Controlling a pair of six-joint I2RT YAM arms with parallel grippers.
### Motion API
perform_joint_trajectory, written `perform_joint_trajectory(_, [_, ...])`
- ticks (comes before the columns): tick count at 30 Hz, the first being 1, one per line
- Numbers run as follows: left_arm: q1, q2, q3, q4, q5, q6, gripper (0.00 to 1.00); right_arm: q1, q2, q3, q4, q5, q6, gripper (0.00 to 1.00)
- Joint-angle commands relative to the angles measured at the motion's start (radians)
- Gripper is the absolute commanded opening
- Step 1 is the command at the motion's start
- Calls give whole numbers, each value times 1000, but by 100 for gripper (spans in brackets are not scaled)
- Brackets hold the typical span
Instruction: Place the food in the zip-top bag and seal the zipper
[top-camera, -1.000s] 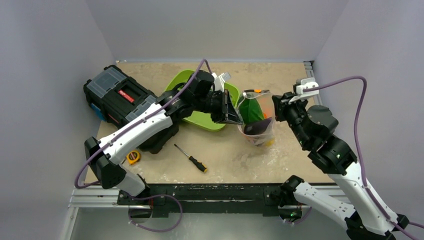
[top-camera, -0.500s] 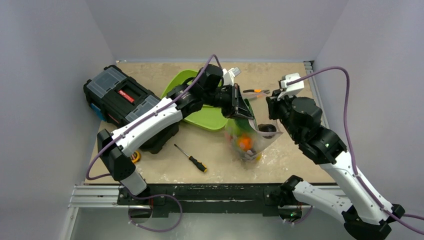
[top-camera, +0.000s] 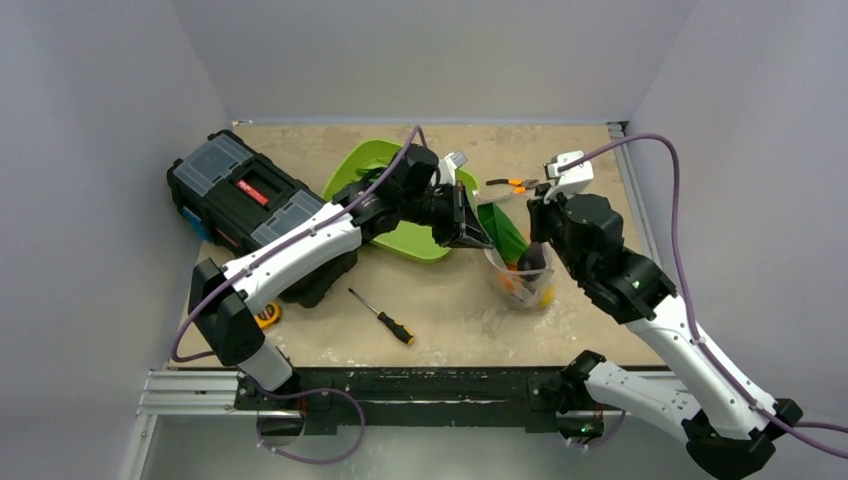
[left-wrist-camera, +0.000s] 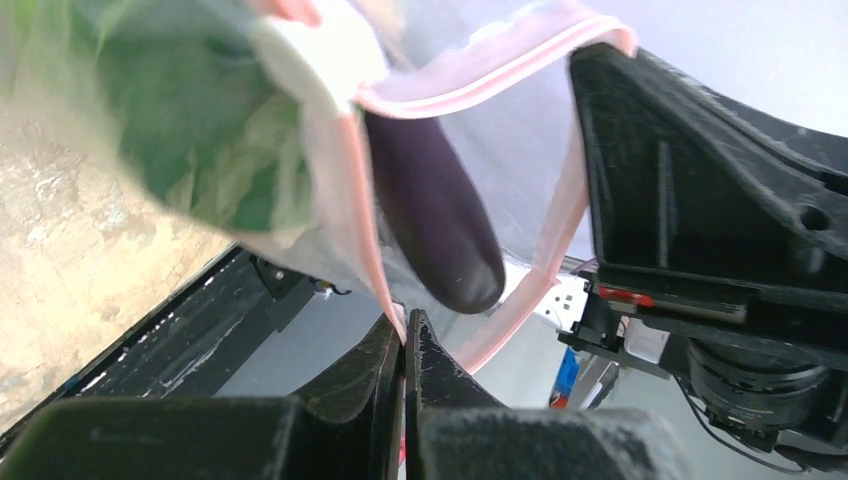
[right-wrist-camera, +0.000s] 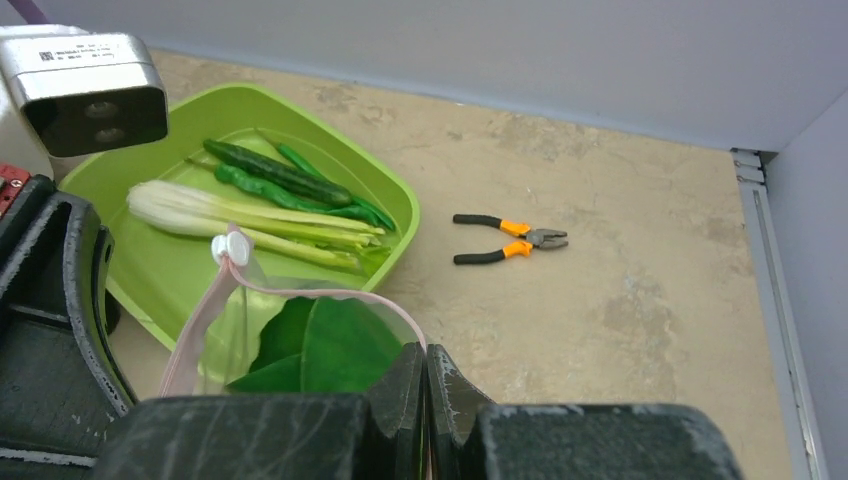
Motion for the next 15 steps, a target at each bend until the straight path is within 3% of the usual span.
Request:
perform_joint_trajectory(1, [3, -34, 80, 81, 32, -27, 0, -1, -6, 59, 28, 32, 2, 0])
perform_joint_trajectory(8, [4, -63, 125, 108, 22, -69, 0, -1, 13, 220, -1, -17, -5, 0])
perform_joint_trajectory(15, [8, -85, -57, 148, 22, -76, 0, -1, 10, 71, -1, 11, 50, 0])
